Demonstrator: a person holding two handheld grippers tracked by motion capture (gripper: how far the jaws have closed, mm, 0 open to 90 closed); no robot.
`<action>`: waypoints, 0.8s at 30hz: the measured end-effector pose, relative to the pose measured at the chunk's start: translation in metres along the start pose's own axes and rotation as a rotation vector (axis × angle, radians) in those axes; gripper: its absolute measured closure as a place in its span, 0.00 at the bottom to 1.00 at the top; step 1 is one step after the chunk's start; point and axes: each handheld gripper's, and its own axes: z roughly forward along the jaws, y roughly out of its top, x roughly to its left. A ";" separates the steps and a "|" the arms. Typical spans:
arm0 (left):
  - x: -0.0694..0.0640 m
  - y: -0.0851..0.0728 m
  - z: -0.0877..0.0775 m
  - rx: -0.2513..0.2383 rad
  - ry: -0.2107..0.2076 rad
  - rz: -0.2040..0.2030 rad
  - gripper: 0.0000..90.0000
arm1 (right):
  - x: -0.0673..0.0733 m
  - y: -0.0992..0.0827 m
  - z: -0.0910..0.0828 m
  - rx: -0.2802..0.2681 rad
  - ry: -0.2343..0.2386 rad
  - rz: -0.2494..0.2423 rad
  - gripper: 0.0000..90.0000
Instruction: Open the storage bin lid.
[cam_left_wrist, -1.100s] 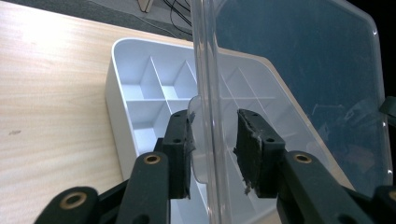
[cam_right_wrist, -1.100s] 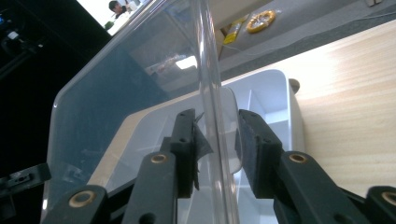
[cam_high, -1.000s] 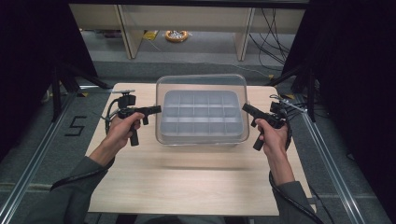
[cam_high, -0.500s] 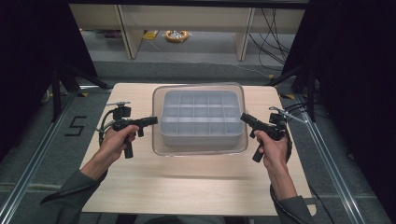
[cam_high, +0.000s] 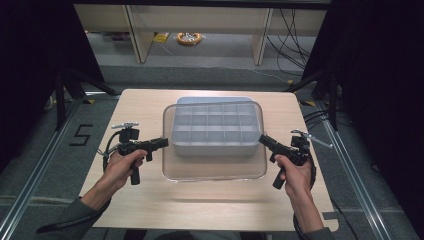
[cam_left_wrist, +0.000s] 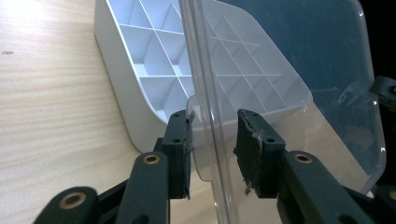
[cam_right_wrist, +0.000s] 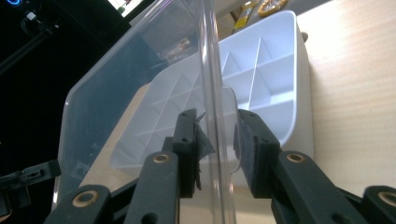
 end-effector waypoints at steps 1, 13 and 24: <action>-0.002 -0.003 -0.001 0.005 0.001 -0.006 0.72 | -0.002 -0.002 -0.001 -0.008 0.011 -0.009 0.78; -0.008 -0.034 -0.021 0.028 -0.016 0.012 0.73 | -0.004 -0.032 -0.021 0.022 0.014 0.010 0.78; -0.009 -0.065 -0.030 0.057 -0.040 0.007 0.73 | -0.008 -0.059 -0.037 0.040 0.020 -0.001 0.78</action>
